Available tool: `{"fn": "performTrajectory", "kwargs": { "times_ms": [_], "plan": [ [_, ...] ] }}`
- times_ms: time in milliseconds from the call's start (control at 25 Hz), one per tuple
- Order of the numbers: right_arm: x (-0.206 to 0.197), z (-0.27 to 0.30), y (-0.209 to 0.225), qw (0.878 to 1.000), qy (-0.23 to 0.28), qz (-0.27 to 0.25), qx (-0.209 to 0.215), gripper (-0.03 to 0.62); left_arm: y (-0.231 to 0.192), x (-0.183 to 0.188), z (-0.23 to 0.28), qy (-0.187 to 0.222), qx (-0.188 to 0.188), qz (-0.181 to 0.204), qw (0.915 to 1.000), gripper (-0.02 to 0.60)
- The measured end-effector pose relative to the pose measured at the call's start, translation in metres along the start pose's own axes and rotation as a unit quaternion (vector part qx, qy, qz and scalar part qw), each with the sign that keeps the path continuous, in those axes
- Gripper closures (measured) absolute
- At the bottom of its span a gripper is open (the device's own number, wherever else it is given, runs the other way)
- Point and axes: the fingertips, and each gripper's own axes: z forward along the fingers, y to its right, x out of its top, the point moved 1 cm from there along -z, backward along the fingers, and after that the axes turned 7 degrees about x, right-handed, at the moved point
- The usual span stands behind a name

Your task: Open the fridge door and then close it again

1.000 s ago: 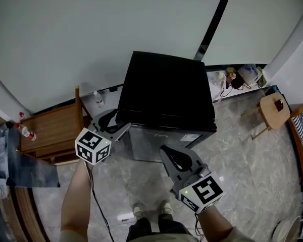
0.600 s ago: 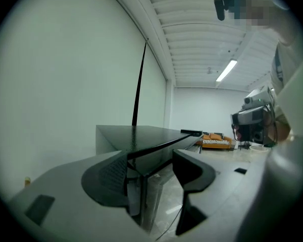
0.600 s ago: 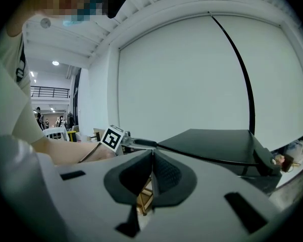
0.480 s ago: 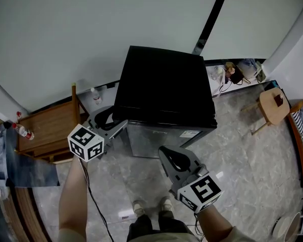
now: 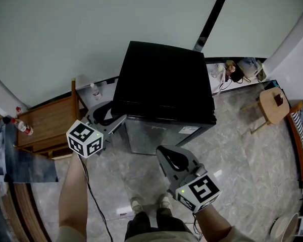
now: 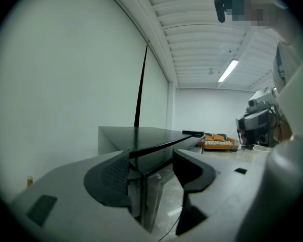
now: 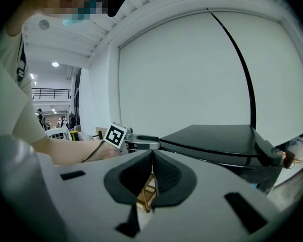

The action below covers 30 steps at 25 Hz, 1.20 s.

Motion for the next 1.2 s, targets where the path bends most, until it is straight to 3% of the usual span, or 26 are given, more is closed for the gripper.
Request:
{"fn": "performTrajectory", "kwargs": {
  "times_ms": [680,1200],
  "plan": [
    [-0.013,-0.024,0.003,1.0,-0.013,0.001,-0.009,0.597,0.018,-0.005,-0.024,0.011,0.023,-0.013,0.9996,0.323],
    [-0.01,-0.037,-0.028,1.0,-0.013,-0.011,-0.006,0.597,0.044,-0.016,-0.062,-0.005,0.042,-0.01,0.9991,0.344]
  ]
}}
